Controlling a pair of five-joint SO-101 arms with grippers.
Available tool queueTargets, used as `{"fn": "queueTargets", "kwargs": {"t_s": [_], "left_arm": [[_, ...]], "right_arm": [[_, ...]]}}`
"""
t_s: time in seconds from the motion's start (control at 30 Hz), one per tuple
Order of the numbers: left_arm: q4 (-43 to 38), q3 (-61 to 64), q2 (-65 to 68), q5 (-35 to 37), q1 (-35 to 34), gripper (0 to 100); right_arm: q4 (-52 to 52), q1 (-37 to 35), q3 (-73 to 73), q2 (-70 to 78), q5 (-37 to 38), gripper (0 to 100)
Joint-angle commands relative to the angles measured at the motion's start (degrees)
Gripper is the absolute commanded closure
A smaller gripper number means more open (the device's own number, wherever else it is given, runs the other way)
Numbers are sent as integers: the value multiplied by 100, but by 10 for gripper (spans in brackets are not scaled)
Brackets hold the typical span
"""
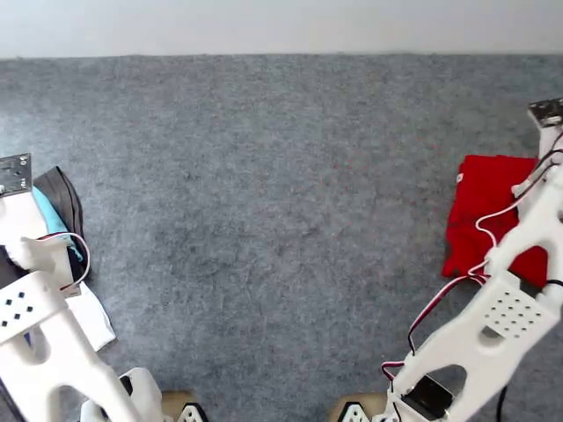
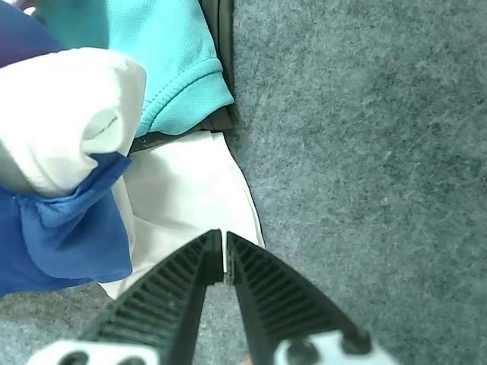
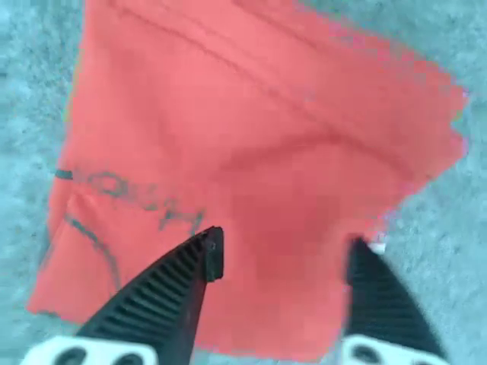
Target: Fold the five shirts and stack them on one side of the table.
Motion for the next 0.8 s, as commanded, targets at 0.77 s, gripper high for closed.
{"fn": "queueTargets", "kwargs": {"t_s": [0.77], "left_arm": [[-44,-40,-88,-44,0,986]], "right_arm": [[-1807,-1314,-149,1112,-202,942]]}}
